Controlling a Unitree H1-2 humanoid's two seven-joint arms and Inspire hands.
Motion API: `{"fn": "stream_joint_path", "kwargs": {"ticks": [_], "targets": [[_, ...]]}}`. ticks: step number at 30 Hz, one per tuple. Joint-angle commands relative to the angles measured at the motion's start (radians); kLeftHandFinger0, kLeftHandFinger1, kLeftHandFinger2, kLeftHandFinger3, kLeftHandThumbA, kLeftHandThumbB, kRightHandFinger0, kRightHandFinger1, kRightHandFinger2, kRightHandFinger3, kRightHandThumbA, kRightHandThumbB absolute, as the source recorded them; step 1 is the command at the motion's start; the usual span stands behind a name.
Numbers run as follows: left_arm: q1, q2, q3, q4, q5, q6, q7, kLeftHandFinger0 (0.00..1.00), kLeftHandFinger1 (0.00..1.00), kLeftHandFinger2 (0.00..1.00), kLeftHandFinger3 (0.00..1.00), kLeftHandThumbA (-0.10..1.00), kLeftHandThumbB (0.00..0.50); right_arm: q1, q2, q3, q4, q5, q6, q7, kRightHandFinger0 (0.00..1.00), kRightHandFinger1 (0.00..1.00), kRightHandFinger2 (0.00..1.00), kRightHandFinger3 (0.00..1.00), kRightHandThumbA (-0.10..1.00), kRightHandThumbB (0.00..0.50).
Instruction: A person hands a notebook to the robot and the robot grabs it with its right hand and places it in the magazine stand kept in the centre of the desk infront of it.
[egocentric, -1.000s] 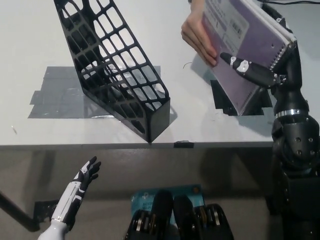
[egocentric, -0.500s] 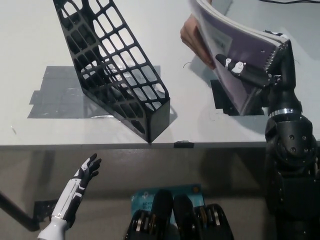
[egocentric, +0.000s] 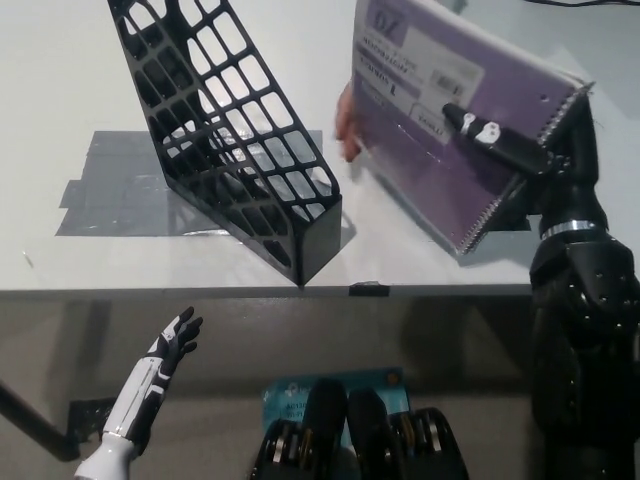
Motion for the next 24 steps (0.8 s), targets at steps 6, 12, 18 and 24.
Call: {"fn": "stream_joint_path", "kwargs": {"ticks": [6,12,18,24], "targets": [[-0.017,0.016,0.007,-0.008,-0.012,-0.037,-0.015,1.00,1.00,1.00,1.00,1.00,0.500,-0.150,0.050,-0.106,-0.288,0.248,0.096,-0.048,0.00,0.00,0.00,0.00,1.00,0.060],[-0.019,0.021,0.008,-0.006,-0.007,-0.037,-0.012,1.00,1.00,1.00,1.00,1.00,0.500,-0.216,0.067,-0.106,-0.365,0.209,0.135,-0.106,0.00,0.00,0.00,0.00,0.96,0.047],[-0.020,0.022,0.006,-0.005,0.003,-0.037,-0.009,1.00,1.00,1.00,1.00,1.00,0.500,-0.279,0.084,-0.070,-0.317,0.181,0.116,-0.123,0.00,0.00,0.00,0.00,0.98,0.000],[-0.025,0.020,0.005,-0.004,0.007,-0.035,-0.007,1.00,1.00,1.00,1.00,1.00,0.500,-0.325,0.145,-0.043,-0.243,0.177,0.097,-0.155,0.00,0.00,0.00,0.00,0.87,0.012]]}}
